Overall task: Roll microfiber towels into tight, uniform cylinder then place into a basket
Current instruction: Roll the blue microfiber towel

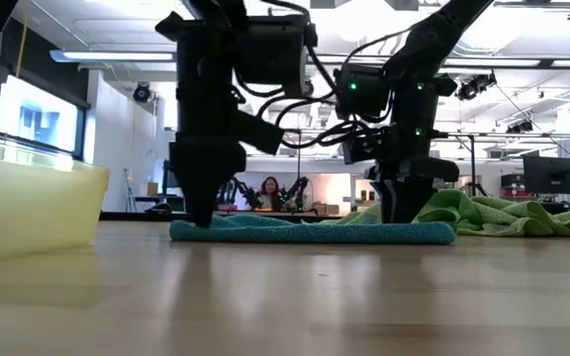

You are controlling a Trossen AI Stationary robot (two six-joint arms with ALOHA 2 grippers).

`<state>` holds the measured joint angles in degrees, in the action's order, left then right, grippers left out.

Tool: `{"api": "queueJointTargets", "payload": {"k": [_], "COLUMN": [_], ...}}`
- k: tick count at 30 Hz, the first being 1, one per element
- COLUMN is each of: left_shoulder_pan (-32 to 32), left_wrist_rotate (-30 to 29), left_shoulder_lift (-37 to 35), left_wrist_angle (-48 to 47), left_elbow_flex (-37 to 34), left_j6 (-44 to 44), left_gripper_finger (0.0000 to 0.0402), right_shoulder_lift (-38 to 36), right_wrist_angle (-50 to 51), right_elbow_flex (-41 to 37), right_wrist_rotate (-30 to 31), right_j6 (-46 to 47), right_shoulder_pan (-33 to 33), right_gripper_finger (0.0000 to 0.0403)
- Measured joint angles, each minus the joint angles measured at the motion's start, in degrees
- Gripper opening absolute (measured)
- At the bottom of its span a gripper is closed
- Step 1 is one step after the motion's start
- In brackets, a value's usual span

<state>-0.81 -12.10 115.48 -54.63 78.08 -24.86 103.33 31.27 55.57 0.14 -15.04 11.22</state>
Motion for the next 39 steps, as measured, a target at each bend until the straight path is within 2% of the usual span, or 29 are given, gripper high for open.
{"api": "queueJointTargets", "payload": {"k": [6, 9, 17, 23, 27, 34, 39], "left_shoulder_pan": [-2.48, -3.78, -4.50, -4.26, -3.26, 0.72, 4.13], "left_wrist_rotate": [9.02, 10.11, 3.90, -4.92, -7.42, -3.44, -3.07], "left_shoulder_lift": [0.00, 0.00, 0.00, -0.48, -0.48, -0.44, -0.44], "left_wrist_angle": [-0.06, -0.09, -5.18, -6.14, -2.75, 11.32, 21.60], "left_elbow_flex": [-0.32, -0.32, 5.21, 9.85, 8.67, 2.68, -1.54], "left_j6": [1.13, 3.06, 4.38, 9.08, 17.92, 28.15, 31.14], "left_gripper_finger": [0.0106, 0.0106, 0.0106, 0.0106, 0.0106, 0.0086, 0.0060], "right_shoulder_lift": [0.00, -0.01, 0.00, -0.51, -2.32, -5.37, -5.12], "right_wrist_angle": [-0.04, -0.12, -0.17, 3.45, 13.45, 14.59, 15.85], "right_elbow_flex": [-0.04, -0.07, -0.09, 1.20, 3.68, 5.13, 5.27], "right_wrist_rotate": [0.02, 0.02, 0.04, 0.44, 0.53, 1.24, 1.18], "right_j6": [0.01, 0.00, -0.28, 3.01, 7.36, 10.64, 18.75], "right_shoulder_pan": [0.00, 0.02, 0.02, -0.35, -1.78, -7.55, -11.28], "right_gripper_finger": [0.0134, 0.0134, 0.0134, 0.0134, 0.0134, 0.0134, 0.0134]}}
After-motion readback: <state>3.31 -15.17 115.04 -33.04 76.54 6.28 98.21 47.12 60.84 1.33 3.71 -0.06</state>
